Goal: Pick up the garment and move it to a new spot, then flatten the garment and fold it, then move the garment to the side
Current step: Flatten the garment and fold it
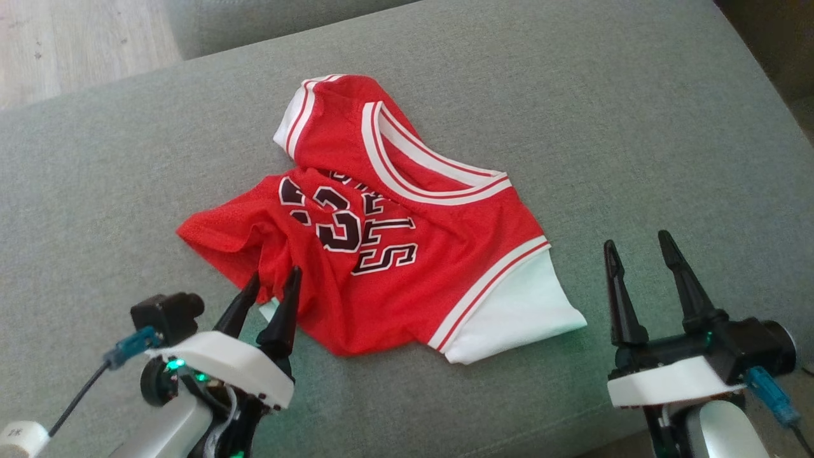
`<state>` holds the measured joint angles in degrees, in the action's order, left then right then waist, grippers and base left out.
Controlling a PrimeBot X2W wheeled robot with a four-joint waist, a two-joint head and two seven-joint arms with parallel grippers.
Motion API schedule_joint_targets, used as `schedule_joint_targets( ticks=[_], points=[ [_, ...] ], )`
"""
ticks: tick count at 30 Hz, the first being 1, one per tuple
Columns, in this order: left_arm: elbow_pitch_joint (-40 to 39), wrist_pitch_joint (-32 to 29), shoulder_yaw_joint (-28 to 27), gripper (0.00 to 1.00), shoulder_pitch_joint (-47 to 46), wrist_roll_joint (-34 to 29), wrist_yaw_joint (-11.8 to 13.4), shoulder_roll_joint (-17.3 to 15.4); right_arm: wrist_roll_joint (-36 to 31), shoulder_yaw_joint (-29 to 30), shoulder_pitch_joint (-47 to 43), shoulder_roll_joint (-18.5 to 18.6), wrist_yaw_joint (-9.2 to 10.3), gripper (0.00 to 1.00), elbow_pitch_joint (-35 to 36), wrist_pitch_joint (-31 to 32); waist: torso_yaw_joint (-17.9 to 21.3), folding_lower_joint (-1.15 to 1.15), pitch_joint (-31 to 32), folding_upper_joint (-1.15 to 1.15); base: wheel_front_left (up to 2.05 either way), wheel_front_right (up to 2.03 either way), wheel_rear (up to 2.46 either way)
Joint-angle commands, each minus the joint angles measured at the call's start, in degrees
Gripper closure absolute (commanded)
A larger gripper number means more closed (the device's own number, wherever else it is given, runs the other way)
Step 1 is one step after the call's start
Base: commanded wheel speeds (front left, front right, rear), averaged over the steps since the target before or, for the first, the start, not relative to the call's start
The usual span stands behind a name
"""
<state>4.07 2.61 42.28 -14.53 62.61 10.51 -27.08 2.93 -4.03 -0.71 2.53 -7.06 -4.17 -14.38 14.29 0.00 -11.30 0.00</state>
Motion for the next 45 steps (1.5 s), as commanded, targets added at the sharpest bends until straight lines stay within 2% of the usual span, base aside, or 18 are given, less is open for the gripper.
schedule_joint_targets(
  ticks=[1, 7, 8, 9, 10, 11, 15, 18, 21, 22, 24, 28, 33, 36, 42, 43, 45],
  points=[
    [-1.67, 0.72, -2.94, 0.00, -1.35, 0.44, -0.21, -1.38, -0.43, -1.11, 0.82, 0.34, -0.43, 0.00, 1.75, -0.62, -0.04, 0.00, -0.01, 0.00, 0.00, 0.00, 0.00],
    [0.58, 0.83, -3.08, 0.00, -2.50, 1.11, -1.48, -0.34, -0.86, -1.23, 1.03, 0.34, -0.43, 0.00, 1.74, -0.62, 0.07, 0.00, -0.27, 0.00, 0.00, 0.00, 0.00],
    [1.09, 0.50, -2.85, 0.04, -2.77, 1.27, -1.90, -0.14, -0.93, -1.22, 1.02, 0.34, -0.43, 0.00, 1.73, -0.62, 0.08, 0.00, -0.30, 0.00, 0.00, 0.00, 0.00],
    [1.59, 0.15, -2.56, 0.50, -3.04, 1.35, -2.33, 0.02, -1.00, -1.19, 0.99, 0.34, -0.43, 0.00, 1.70, -0.62, 0.06, 0.00, -0.29, 0.00, 0.00, 0.00, 0.00],
    [2.02, 0.04, -2.40, 0.63, -3.27, 1.37, -2.67, 0.19, -1.05, -1.13, 0.94, 0.34, -0.43, 0.00, 1.68, -0.62, 0.03, 0.00, -0.25, 0.00, 0.00, 0.00, 0.00],
    [2.30, 0.04, -2.29, 1.00, -3.44, 1.41, -2.99, 0.39, -1.09, -0.97, 0.85, 0.34, -0.43, 0.00, 1.67, -0.62, -0.10, 0.00, -0.12, 0.00, 0.00, 0.00, 0.00],
    [1.25, 0.25, -2.11, 1.00, -3.18, 1.20, -3.53, -0.05, -1.01, 0.21, 0.13, 0.34, -0.43, 0.00, 1.84, -0.62, -1.39, 0.00, 0.65, 0.00, 0.00, 0.00, 0.00],
    [-2.92, 0.88, -3.01, 1.00, -1.00, 0.82, -1.93, -2.54, -0.77, 0.62, -0.32, 0.34, -0.43, 0.00, 2.10, -0.62, -2.85, 0.00, 1.12, 0.00, 0.00, 0.00, 0.00],
    [-9.44, 1.15, -4.41, 1.00, 3.10, 0.49, 1.23, -6.87, -0.41, 1.18, -0.66, 0.34, -0.43, 0.00, 2.57, -0.62, -4.69, 0.00, 1.35, 0.00, 0.00, 0.00, 0.00],
    [-14.06, 1.26, -5.65, 1.00, 6.44, 0.69, 3.90, -9.82, -0.14, 1.53, -0.77, 0.34, -0.43, 0.00, 2.83, -0.62, -6.01, 0.00, 1.32, 0.00, 0.00, 0.00, 0.00],
    [-18.18, 1.42, -6.85, 1.00, 9.55, 0.82, 6.66, -12.38, 0.08, 1.73, -0.77, 0.34, -0.43, 0.00, 2.96, -0.62, -7.28, 0.00, 1.26, 0.00, 0.00, 0.00, 0.00],
    [-23.28, 1.76, -9.34, 1.00, 14.31, 2.39, 11.01, -15.18, 0.18, 1.40, -0.38, 0.34, -0.43, 0.00, 3.08, -0.62, -9.22, 0.00, 0.68, 0.00, 0.00, 0.00, 0.00],
    [-23.79, 0.84, -10.40, 1.00, 17.11, 2.96, 14.27, -17.65, 0.31, 0.65, 0.77, 0.34, -0.43, 0.00, 3.22, -0.62, -9.79, 0.00, -0.43, 0.00, 0.00, 0.00, 0.00],
    [-22.01, 0.25, -9.91, 1.00, 15.98, 2.66, 14.38, -17.11, 0.25, 0.24, 1.29, 0.34, -0.43, 0.00, 3.14, -0.62, -9.55, 0.00, -0.93, 0.00, 0.00, 0.00, 0.00],
    [-12.94, 0.24, -8.62, 0.99, 8.09, 1.45, 12.81, -11.51, 0.16, -0.54, 2.10, 0.34, -0.43, 0.00, 2.62, -0.62, -7.36, 0.00, -1.94, 0.00, 0.00, 0.00, 0.00],
    [-11.15, 0.37, -8.37, 0.92, 6.72, 0.95, 12.63, -10.75, 0.21, -0.59, 2.12, 0.34, -0.43, 0.00, 2.55, -0.62, -6.92, 0.00, -2.03, 0.00, 0.00, 0.00, 0.00],
    [-7.83, 0.60, -7.96, 0.85, 4.22, 0.01, 12.37, -9.47, 0.32, -0.66, 2.11, 0.34, -0.43, 0.00, 2.40, -0.62, -6.02, 0.00, -2.19, 0.00, 0.00, 0.00, 0.00]
  ],
)
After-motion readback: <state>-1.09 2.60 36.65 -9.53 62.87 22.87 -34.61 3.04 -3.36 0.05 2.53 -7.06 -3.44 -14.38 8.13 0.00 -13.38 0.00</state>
